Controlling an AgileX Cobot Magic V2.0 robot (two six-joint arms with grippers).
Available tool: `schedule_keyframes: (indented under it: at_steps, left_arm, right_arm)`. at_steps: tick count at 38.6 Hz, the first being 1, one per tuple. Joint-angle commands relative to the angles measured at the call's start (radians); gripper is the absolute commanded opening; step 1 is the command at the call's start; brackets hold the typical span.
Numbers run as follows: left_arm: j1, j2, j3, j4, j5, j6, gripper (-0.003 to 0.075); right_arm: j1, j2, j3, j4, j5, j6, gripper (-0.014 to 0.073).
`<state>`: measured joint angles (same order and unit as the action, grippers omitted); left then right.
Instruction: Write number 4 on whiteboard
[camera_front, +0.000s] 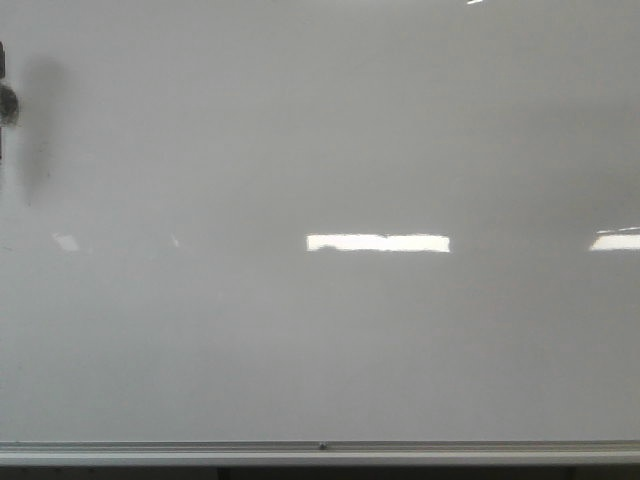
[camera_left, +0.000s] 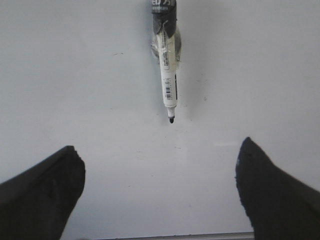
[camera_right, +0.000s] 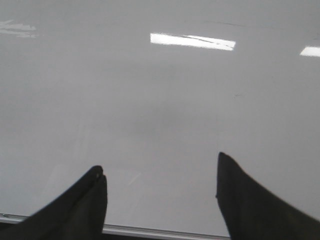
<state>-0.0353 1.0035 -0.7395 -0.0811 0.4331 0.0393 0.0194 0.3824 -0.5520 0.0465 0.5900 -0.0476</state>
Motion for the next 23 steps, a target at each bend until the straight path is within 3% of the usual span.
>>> schedule_keyframes:
  at_steps: [1,23]
  left_arm:
    - [0.001,0.052,-0.037,-0.057,-0.15,-0.002,0.0599]
    - [-0.004,0.332,-0.077,-0.062,-0.318,-0.002,0.0598]
  right_arm:
    - [0.0,0.016,-0.03,-0.012,-0.079,-0.009,0.0498]
    - [0.0,0.016,-0.03,-0.012,-0.079,-0.009,0.0498]
